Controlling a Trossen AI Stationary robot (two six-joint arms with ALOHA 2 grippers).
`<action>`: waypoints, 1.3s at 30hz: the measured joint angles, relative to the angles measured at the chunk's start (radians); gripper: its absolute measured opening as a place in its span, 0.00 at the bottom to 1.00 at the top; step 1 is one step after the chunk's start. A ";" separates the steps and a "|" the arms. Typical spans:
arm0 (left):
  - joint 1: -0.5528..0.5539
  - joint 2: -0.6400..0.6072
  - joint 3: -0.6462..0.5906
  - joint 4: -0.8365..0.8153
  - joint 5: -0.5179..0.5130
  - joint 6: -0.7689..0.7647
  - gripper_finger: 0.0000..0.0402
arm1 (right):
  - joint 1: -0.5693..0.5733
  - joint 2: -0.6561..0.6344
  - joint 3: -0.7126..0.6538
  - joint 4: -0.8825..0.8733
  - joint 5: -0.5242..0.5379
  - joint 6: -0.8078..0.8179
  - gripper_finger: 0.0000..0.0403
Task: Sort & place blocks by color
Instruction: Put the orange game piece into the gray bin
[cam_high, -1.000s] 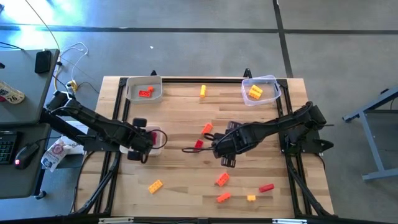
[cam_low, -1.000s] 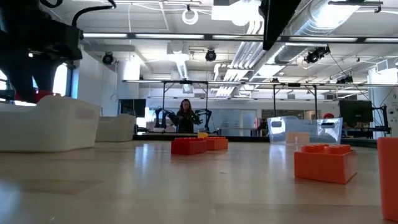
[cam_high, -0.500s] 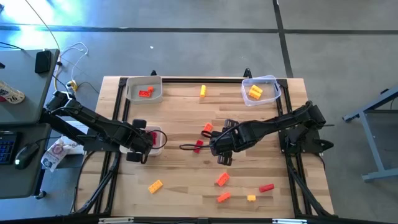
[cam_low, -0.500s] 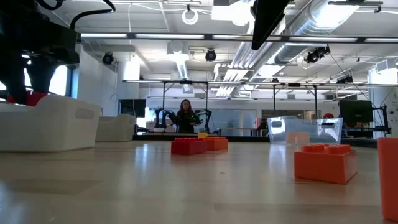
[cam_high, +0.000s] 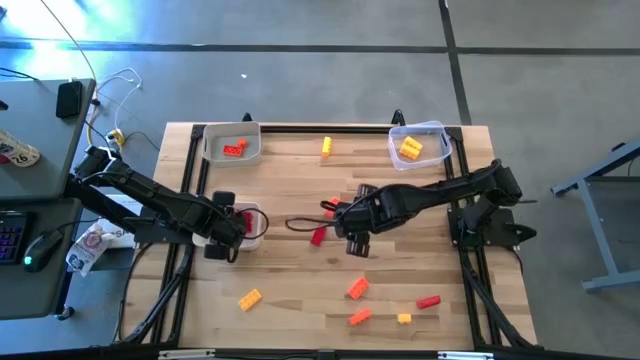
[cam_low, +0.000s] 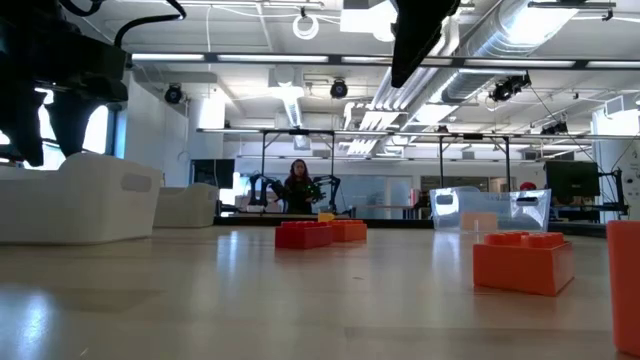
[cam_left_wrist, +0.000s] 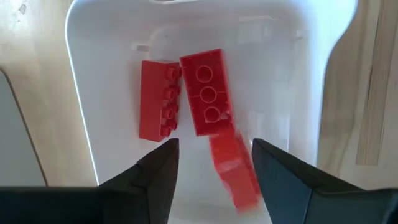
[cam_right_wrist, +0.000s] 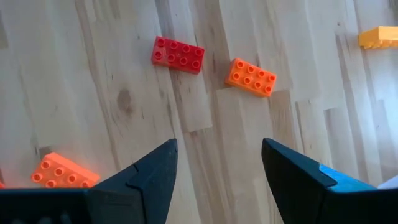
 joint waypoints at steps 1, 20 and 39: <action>0.000 0.000 0.000 0.000 0.000 0.000 0.48 | -0.005 0.000 0.000 0.000 -0.009 0.000 0.55; 0.000 0.000 0.000 0.001 0.051 -0.003 0.50 | -0.125 0.001 0.000 0.000 -0.094 -0.249 0.55; 0.000 -0.006 0.134 0.002 0.034 0.000 0.50 | -0.286 0.012 0.000 0.093 -0.113 -0.745 0.55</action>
